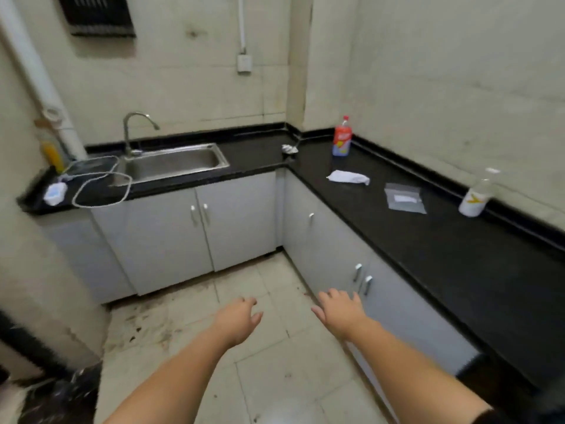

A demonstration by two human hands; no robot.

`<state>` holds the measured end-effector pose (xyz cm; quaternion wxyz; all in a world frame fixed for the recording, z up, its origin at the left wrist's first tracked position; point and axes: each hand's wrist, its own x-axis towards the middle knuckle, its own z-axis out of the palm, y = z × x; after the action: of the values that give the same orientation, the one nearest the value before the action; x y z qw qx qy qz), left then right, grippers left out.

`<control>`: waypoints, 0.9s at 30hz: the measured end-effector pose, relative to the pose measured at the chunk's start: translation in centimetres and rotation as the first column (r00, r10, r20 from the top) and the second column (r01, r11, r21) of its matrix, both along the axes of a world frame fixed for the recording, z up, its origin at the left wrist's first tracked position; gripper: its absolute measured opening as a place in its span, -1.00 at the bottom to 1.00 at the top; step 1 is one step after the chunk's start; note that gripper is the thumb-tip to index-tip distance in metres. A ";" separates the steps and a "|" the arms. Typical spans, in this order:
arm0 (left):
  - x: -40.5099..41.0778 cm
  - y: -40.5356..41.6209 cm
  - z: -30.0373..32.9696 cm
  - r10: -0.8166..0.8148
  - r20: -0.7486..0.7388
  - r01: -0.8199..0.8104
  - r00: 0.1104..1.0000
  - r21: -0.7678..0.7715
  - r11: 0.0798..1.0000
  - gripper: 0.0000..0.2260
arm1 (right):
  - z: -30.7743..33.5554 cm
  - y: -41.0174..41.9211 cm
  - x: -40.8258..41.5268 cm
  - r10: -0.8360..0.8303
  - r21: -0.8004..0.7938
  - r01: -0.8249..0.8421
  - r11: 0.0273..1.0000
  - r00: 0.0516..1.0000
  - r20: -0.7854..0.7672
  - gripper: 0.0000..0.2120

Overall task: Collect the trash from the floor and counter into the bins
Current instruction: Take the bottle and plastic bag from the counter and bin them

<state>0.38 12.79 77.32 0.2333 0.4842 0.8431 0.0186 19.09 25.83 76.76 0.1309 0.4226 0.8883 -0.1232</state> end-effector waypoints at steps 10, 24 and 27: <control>11.2 23.1 0.4 -0.282 0.033 0.280 0.959 0.047 0.959 -0.58 | 1.1 17.4 14.3 -0.276 0.053 0.275 0.960 0.961 0.008 -0.53; 18.8 50.4 0.1 -0.523 0.008 0.522 0.853 0.050 0.852 -0.58 | 4.5 42.3 22.5 -0.479 0.156 0.486 0.860 0.874 -0.085 -0.55; 17.5 57.2 -0.6 -0.543 0.020 0.542 0.839 0.055 0.839 -0.56 | 5.8 48.4 22.0 -0.514 0.240 0.533 0.812 0.846 -0.140 -0.59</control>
<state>17.84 69.94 76.71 0.2322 0.7078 0.6668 -0.0198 41.08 74.26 82.56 0.0027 0.6598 0.7500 -0.0469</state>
